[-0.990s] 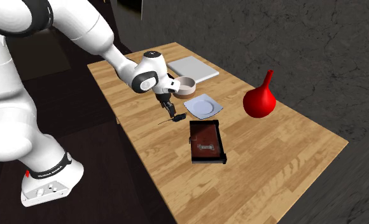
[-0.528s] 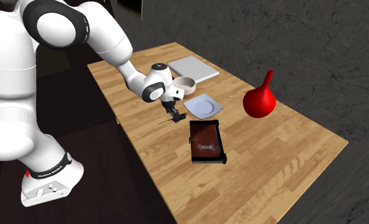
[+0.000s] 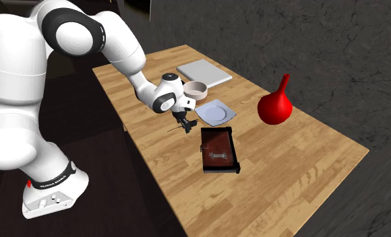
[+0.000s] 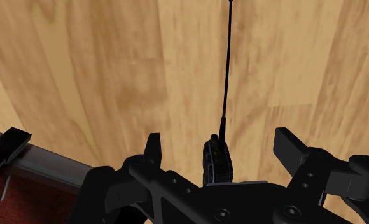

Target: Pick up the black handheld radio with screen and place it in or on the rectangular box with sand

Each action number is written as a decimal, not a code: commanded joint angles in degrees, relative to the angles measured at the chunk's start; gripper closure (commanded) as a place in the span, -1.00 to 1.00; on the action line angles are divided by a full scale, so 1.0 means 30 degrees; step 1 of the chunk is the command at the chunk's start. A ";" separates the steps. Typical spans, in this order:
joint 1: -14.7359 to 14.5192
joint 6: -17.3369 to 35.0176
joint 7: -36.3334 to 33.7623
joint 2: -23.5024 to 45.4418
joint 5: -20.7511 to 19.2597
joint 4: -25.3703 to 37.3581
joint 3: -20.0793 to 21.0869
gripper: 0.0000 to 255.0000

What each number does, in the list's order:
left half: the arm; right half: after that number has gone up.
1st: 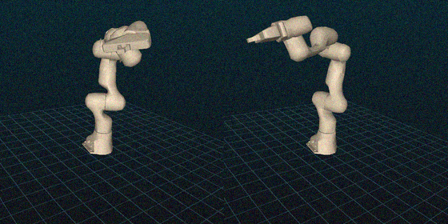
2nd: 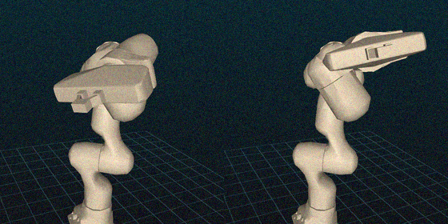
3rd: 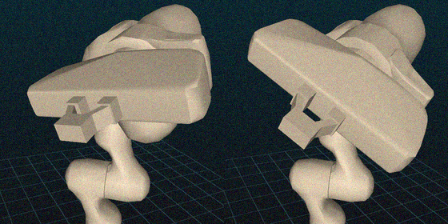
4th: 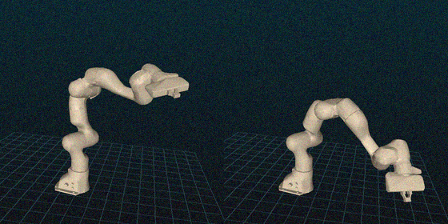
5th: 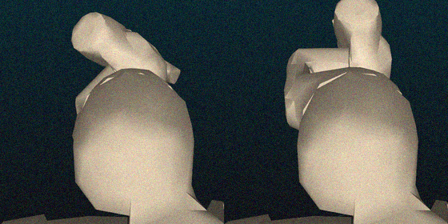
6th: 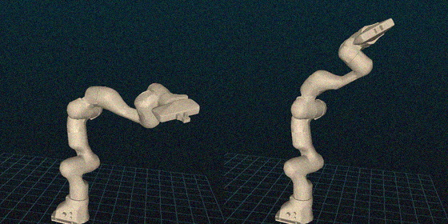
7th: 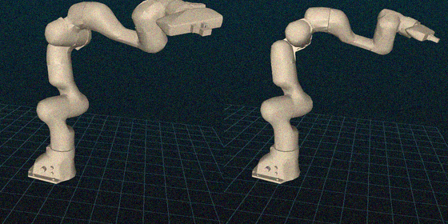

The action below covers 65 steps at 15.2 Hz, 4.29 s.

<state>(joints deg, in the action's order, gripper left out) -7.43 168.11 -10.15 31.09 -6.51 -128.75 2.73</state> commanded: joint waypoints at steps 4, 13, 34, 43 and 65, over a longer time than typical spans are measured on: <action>-0.0005 0.0012 -0.0004 0.0022 -0.0002 0.0014 -0.0004 -1.00; -0.0005 0.0011 -0.0004 0.0023 -0.0002 0.0015 -0.0004 1.00; 0.0714 -0.4117 0.0716 -0.4948 0.0898 -0.0832 0.0911 1.00; 0.2541 -0.5330 0.3606 -0.4775 0.1817 0.0560 0.0660 1.00; 0.6421 -0.5860 0.9164 0.0643 0.2992 0.6361 0.0065 1.00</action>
<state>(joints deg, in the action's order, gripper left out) 11.87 150.07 17.34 32.34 2.48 -109.91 2.93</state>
